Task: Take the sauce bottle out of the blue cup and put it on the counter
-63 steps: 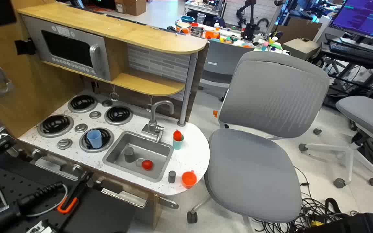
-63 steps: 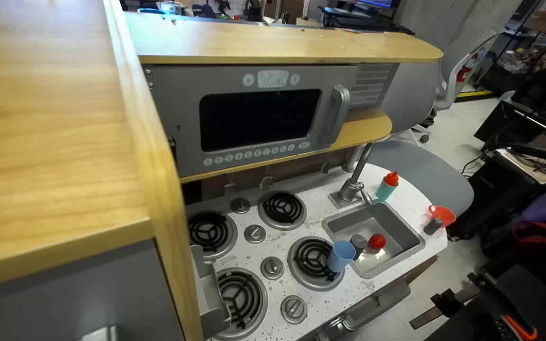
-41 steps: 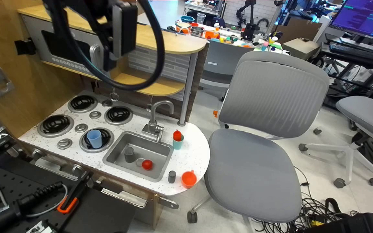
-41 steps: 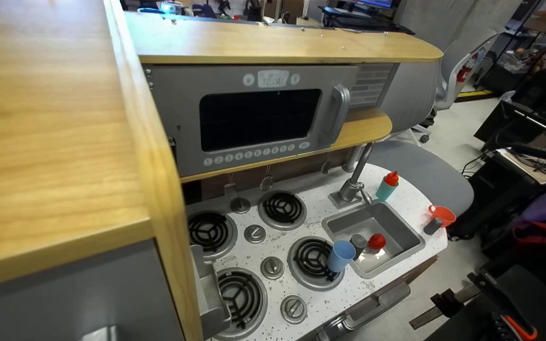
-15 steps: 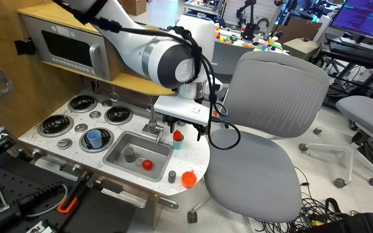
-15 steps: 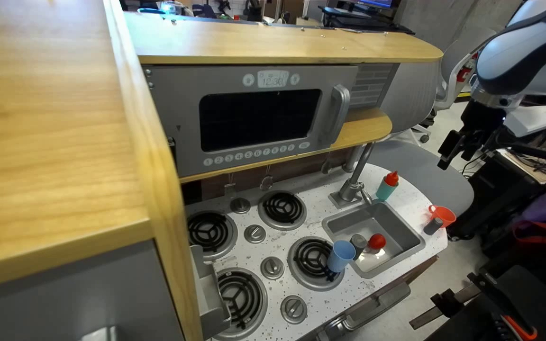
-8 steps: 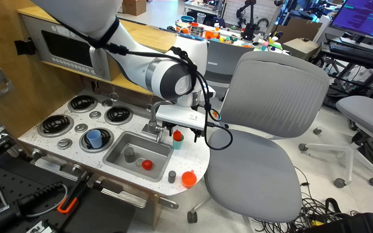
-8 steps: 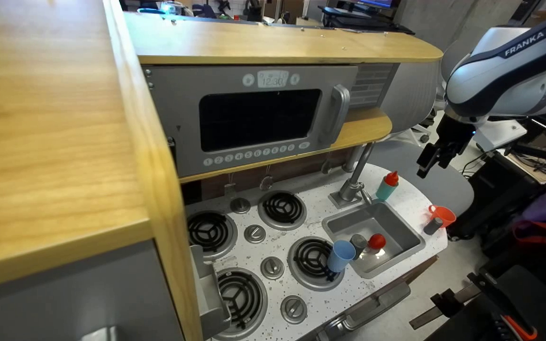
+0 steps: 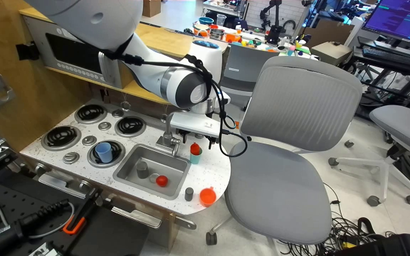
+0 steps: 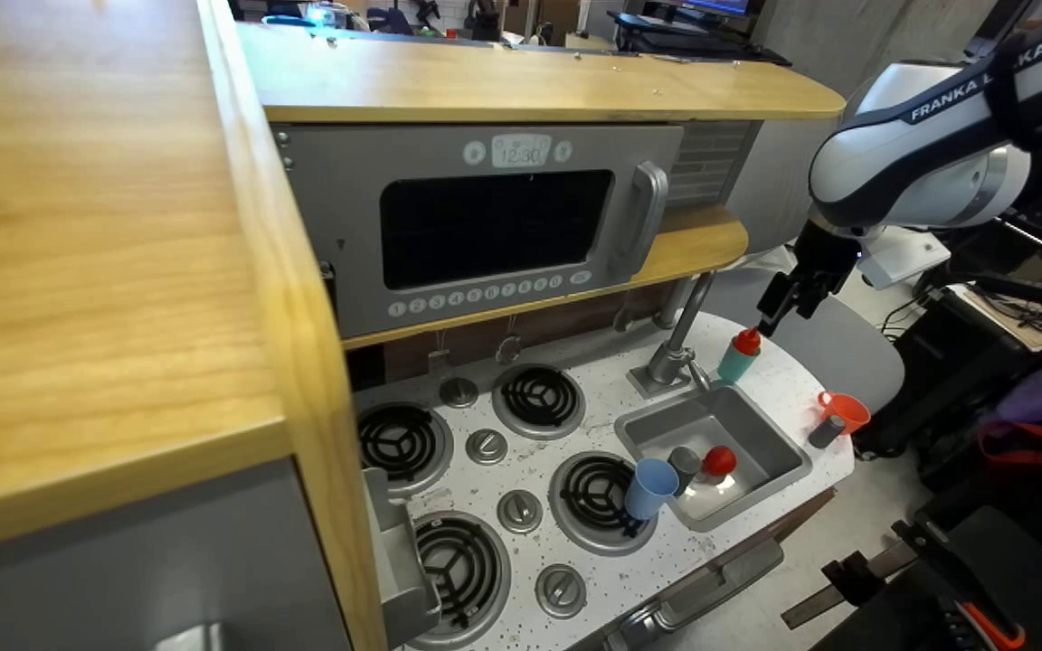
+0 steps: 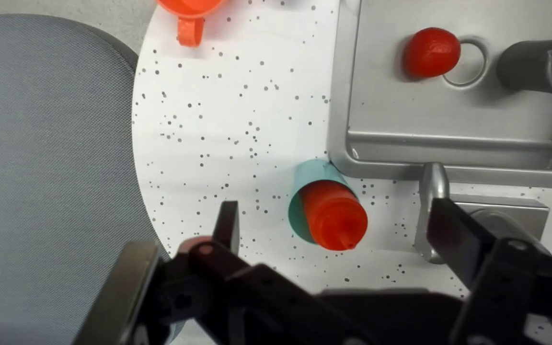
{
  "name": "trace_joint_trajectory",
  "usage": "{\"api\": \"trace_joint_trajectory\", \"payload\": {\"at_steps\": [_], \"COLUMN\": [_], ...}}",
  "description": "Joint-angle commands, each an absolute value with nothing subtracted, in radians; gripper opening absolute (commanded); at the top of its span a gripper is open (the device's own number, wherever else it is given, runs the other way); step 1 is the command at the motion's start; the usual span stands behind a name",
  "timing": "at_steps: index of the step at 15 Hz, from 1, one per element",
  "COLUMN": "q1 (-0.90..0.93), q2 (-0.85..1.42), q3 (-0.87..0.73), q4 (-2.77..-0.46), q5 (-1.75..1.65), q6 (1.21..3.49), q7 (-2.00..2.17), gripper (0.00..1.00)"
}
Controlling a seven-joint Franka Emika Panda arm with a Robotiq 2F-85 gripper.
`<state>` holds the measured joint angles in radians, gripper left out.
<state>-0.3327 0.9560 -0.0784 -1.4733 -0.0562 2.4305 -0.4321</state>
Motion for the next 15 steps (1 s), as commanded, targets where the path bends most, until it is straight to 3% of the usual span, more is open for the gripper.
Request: {"api": "trace_joint_trajectory", "payload": {"at_steps": [1,15], "q1": [-0.336,-0.311], "q2": [1.027,1.124], "q3": [-0.062,-0.062], "q4": [-1.375,-1.267], "q5": [-0.063,-0.066], "q6": [2.384,2.375], "q7": [-0.424,-0.394], "gripper": [1.00,0.97]}}
